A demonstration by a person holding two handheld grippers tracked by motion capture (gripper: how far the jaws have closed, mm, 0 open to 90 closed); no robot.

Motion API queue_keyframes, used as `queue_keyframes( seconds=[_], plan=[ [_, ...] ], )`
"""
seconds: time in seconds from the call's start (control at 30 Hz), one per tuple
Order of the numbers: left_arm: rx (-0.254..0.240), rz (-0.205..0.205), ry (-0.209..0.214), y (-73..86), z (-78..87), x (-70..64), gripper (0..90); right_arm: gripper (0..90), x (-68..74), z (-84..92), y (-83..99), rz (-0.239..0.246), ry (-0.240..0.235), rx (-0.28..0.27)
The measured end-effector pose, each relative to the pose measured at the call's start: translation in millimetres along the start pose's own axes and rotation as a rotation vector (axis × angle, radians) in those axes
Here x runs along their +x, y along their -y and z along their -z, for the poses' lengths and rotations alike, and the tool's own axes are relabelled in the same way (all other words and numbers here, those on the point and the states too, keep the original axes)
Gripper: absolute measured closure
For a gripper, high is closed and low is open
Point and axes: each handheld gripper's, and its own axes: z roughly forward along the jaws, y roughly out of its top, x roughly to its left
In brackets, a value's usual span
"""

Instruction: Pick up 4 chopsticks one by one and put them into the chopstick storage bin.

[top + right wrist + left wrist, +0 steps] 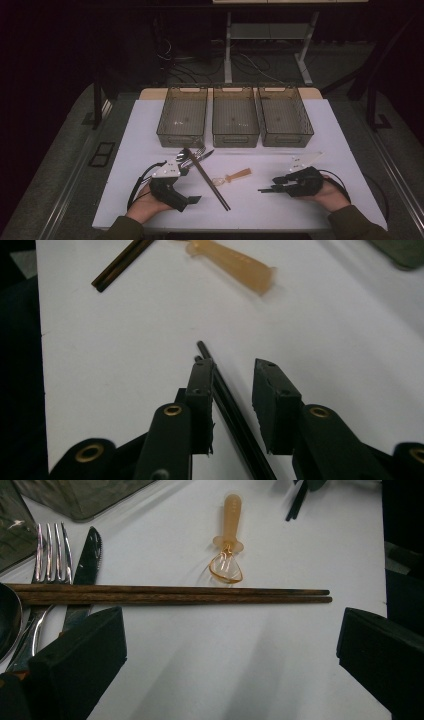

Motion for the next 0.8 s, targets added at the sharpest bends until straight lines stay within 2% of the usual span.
queue_keyframes(
  seconds=[0.17, 0.23, 0.27, 0.3, 0.4, 0.47, 0.8],
  plan=[
    [-0.001, -0.001, 0.001, 0.0, 0.2, -0.3, 0.0, 74.2, 3.1, -15.8, -6.5, 0.041, -0.031, 0.045],
    [0.0, -0.002, 0.002, 0.0, 0.0, -0.3, 0.0, 75.1, 1.7, -18.4, -6.4, 0.078, -0.026, 0.062],
    [0.001, -0.002, 0.002, 0.0, -0.1, -0.3, 0.0, 75.7, 3.7, -19.5, -6.7, 0.057, -0.035, 0.059],
    [0.001, -0.002, 0.002, 0.0, 0.0, -0.3, 0.0, 76.6, 1.6, -20.1, -6.3, 0.093, -0.02, 0.068],
    [-0.003, -0.001, 0.002, 0.0, 0.4, -0.5, 0.0, 78.0, 4.0, -20.3, -6.2, 0.081, -0.021, 0.063],
    [0.0, -0.001, 0.002, 0.0, 0.2, -0.3, 0.0, 78.2, 3.0, -20.5, -5.9, 0.122, -0.01, 0.065],
    [0.0, -0.001, 0.003, 0.0, 0.0, -0.5, 0.0, 78.4, 2.6, -20.7, -6.2, 0.144, -0.011, 0.066]
  ],
)
